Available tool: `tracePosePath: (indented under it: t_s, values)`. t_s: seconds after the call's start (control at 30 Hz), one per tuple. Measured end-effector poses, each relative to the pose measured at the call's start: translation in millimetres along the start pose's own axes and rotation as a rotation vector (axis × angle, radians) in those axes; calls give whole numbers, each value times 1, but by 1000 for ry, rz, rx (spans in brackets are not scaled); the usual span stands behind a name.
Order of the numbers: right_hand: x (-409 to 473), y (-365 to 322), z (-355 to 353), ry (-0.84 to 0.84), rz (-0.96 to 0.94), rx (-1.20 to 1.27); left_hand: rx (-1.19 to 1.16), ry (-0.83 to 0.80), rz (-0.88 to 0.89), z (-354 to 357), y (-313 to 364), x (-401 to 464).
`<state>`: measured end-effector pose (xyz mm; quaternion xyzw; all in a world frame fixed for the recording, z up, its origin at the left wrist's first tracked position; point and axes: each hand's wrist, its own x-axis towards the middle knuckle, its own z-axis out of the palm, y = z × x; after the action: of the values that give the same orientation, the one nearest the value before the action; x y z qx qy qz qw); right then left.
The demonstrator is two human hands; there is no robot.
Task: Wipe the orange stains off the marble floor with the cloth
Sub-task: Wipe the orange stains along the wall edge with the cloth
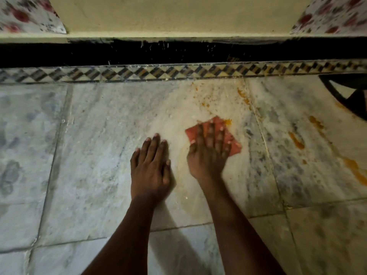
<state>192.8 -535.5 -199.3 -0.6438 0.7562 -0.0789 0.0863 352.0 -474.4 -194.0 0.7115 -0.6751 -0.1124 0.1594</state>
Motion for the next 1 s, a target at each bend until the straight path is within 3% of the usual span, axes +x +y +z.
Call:
tracePosePath:
  t_s: [0.13, 0.2, 0.27, 0.37, 0.43, 0.5, 0.57, 0.63, 0.73, 0.87, 0.93, 1.0]
  values:
    - [-73, 39, -13, -73, -372, -76, 5, -6, 8, -2, -1, -1]
    - [-87, 74, -20, -77, -263, -82, -9, -13, 7, -3, -1, 0]
    - [-64, 89, -24, -35, 2, -78, -23, -11, 1, -3, 1, -1]
    - [14, 56, -21, -92, 250, 15, -31, 9, 1, -2, 1, 0]
    - [47, 24, -18, -150, 194, 31, -21, 3, 5, -2, 0, 0]
    - [34, 9, -15, -160, -11, 0, -8, -16, 6, -2, 0, 0]
    - [-14, 22, -16, -96, -208, -29, -4, -15, 5, -3, 0, -1]
    - [-48, 52, -21, -54, -290, -43, 0, -23, 0, -3, 0, 1]
    - [-34, 73, -25, -44, -83, -71, -2, -36, -13, -3, 1, 1]
    - [35, 29, -22, -155, 239, 19, -14, -25, -7, -3, 2, 0]
    - [53, 9, -20, -212, 165, 4, -8, -32, -5, -3, 1, 0]
    - [39, 7, -17, -246, -77, -37, -4, -34, -5, -3, 0, 0]
